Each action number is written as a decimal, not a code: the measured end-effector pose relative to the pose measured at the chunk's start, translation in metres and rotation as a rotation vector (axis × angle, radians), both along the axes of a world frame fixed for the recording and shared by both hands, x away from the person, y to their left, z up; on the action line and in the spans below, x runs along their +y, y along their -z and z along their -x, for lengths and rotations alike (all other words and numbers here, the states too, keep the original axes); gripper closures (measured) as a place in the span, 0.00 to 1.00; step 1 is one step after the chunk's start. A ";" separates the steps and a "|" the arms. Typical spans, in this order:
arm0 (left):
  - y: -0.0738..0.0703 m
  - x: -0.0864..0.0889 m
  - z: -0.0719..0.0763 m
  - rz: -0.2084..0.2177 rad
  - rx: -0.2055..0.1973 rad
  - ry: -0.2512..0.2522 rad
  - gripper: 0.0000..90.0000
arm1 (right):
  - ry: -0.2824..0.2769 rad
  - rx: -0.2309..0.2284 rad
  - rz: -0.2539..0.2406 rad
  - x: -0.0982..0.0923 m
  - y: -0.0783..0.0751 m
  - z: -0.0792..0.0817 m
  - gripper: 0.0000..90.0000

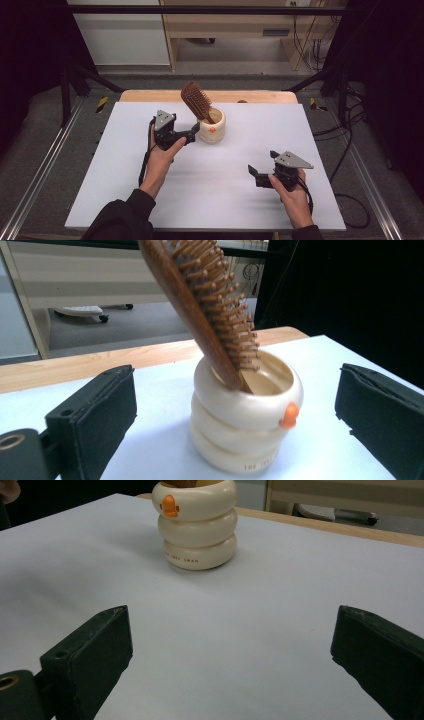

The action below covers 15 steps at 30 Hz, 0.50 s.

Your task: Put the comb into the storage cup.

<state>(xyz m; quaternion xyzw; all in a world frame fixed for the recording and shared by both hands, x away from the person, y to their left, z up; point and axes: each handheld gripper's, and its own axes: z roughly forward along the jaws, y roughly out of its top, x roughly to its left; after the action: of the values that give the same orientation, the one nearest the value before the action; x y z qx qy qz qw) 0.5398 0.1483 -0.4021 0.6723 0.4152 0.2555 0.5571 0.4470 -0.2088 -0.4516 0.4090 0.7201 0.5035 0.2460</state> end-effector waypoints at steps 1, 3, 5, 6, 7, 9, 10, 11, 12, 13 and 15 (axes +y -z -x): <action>0.000 0.002 0.003 0.002 0.001 -0.001 0.03 | 0.000 0.000 0.000 0.000 0.000 0.000 0.04; 0.001 0.007 0.008 0.003 -0.001 -0.002 0.03 | -0.002 0.001 0.001 0.001 0.000 0.000 0.04; 0.003 0.011 0.014 0.011 0.001 -0.001 0.04 | -0.004 -0.001 0.004 0.001 0.000 0.001 0.04; 0.004 0.013 0.016 0.013 0.003 0.000 0.04 | -0.003 0.000 0.001 0.001 0.000 0.001 0.04; 0.005 0.015 0.019 0.014 0.004 0.003 0.04 | -0.003 -0.001 0.002 0.001 0.000 0.001 0.04; 0.006 0.018 0.024 0.014 0.005 0.011 0.04 | -0.004 -0.003 0.004 0.001 -0.001 0.001 0.04; 0.007 0.020 0.026 0.015 0.005 0.012 0.04 | -0.005 -0.004 0.004 0.001 -0.001 0.002 0.04; 0.007 0.022 0.028 0.015 0.005 0.015 0.04 | -0.004 -0.004 0.004 0.001 -0.001 0.002 0.04; 0.007 0.024 0.030 0.013 0.003 0.019 0.04 | -0.001 -0.002 0.003 0.001 -0.001 0.002 0.04; 0.006 0.026 0.032 0.012 0.000 0.020 0.04 | -0.003 -0.003 0.004 0.000 -0.001 0.003 0.04; 0.005 0.031 0.036 0.014 -0.006 0.019 0.04 | -0.006 -0.007 0.006 0.000 -0.002 0.003 0.04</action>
<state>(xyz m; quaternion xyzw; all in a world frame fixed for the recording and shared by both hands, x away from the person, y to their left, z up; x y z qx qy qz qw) 0.5037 0.1790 -0.4076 0.6717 0.4090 0.2492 0.5652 0.4442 -0.2085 -0.4500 0.4045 0.7219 0.5036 0.2484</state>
